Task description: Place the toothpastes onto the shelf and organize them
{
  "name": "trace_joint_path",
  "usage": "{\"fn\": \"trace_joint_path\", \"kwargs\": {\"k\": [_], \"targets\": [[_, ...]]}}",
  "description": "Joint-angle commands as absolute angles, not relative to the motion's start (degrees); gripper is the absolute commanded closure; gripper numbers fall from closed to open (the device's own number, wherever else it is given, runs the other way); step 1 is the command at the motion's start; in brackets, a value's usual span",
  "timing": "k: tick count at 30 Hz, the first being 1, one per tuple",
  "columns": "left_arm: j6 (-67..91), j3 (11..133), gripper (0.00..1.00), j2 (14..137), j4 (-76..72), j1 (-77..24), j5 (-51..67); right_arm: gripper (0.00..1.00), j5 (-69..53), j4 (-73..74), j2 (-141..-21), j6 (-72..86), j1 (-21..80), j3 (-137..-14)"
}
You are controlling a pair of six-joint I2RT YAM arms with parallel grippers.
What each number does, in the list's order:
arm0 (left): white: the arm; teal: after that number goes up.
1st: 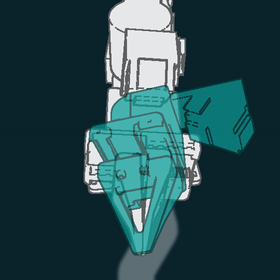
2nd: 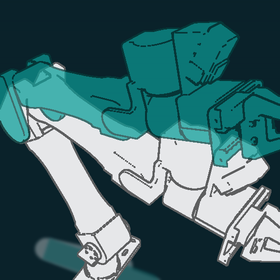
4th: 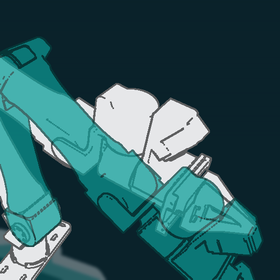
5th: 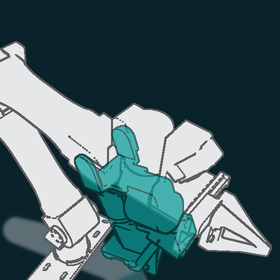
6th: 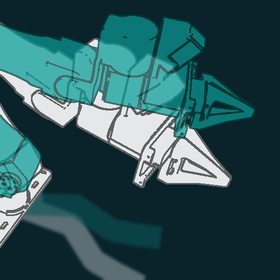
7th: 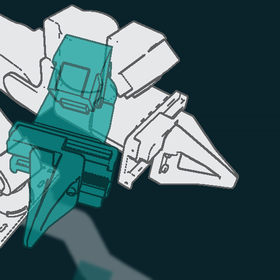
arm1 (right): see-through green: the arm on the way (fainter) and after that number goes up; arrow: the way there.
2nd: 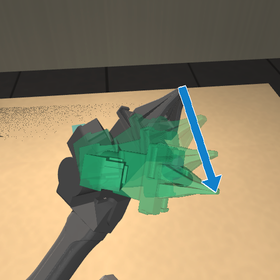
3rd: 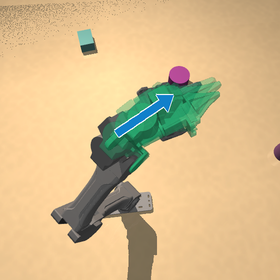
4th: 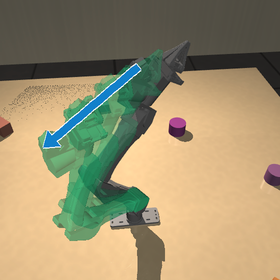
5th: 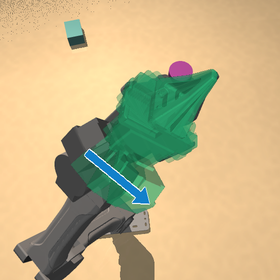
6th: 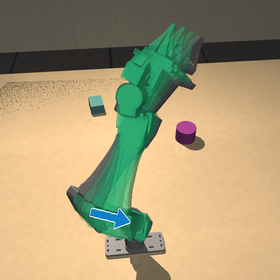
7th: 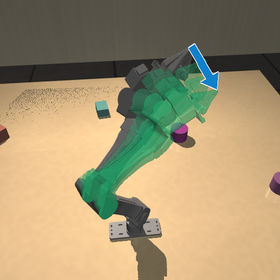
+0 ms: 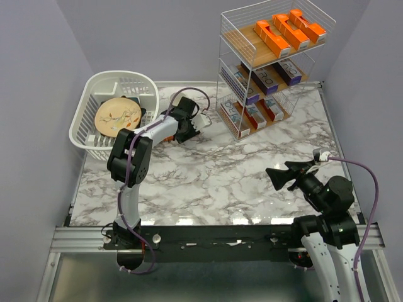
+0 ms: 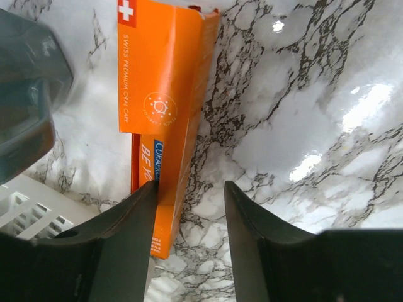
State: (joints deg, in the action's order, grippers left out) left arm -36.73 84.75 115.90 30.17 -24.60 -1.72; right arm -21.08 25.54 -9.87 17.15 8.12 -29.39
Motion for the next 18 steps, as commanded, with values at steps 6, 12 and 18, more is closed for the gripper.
{"fn": "trace_joint_path", "kwargs": {"k": [6, 12, 18], "targets": [[-33.2, 77.7, 0.62, 112.1, 31.0, -29.0, -5.6, 0.0, -23.2, 23.8, -9.9, 17.4, 7.8, -28.3], [-30.5, 74.6, 0.8, 109.3, 30.6, -31.1, -7.0, 0.0, -23.6, 23.6, -9.4, 17.6, 7.7, -28.1], [-25.7, 70.1, 0.87, 105.0, 30.7, -34.6, -7.0, 0.0, -24.0, 23.5, -9.8, 17.6, 7.7, -28.0]]}}
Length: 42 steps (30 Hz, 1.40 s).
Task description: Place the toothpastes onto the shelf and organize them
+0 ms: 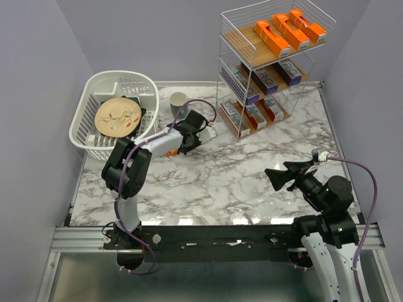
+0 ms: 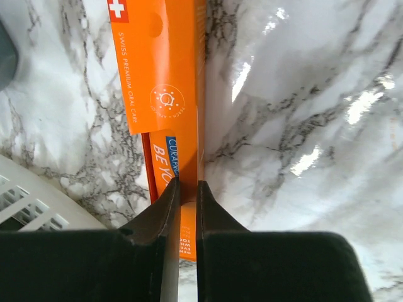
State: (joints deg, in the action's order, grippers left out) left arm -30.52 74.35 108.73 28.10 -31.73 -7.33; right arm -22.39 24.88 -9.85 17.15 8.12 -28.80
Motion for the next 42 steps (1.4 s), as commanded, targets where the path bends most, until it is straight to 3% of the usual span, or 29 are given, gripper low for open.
{"fn": "trace_joint_path", "kwargs": {"k": [1, 15, 26, 32, 38, 42], "targets": [[-25.1, 69.2, 0.87, 104.3, 30.7, -35.2, -6.9, 0.0, -24.0, 23.4, -9.8, 17.6, 7.8, -28.0], [-12.1, 53.8, 0.87, 88.6, 31.2, -51.7, -8.0, 0.0, -27.8, 22.8, -11.8, 17.6, 7.8, -27.9], [-10.4, 45.9, 0.86, 72.1, 26.0, -59.4, -7.8, 0.0, -42.4, 21.8, -25.6, 24.4, 7.7, -23.6], [-12.8, 47.9, 0.83, 67.5, 29.7, -61.3, -2.8, 0.0, -47.9, 20.3, -27.4, 18.7, 8.1, -25.0], [-14.2, 51.2, 0.83, 65.4, 36.9, -62.4, -0.3, 0.0, -47.8, 13.3, -25.2, 18.2, 13.0, -24.1], [-15.1, 53.3, 0.83, 64.1, 42.0, -62.5, 1.9, 0.01, -43.8, 10.6, -27.2, 16.2, 23.1, -25.3]]}}
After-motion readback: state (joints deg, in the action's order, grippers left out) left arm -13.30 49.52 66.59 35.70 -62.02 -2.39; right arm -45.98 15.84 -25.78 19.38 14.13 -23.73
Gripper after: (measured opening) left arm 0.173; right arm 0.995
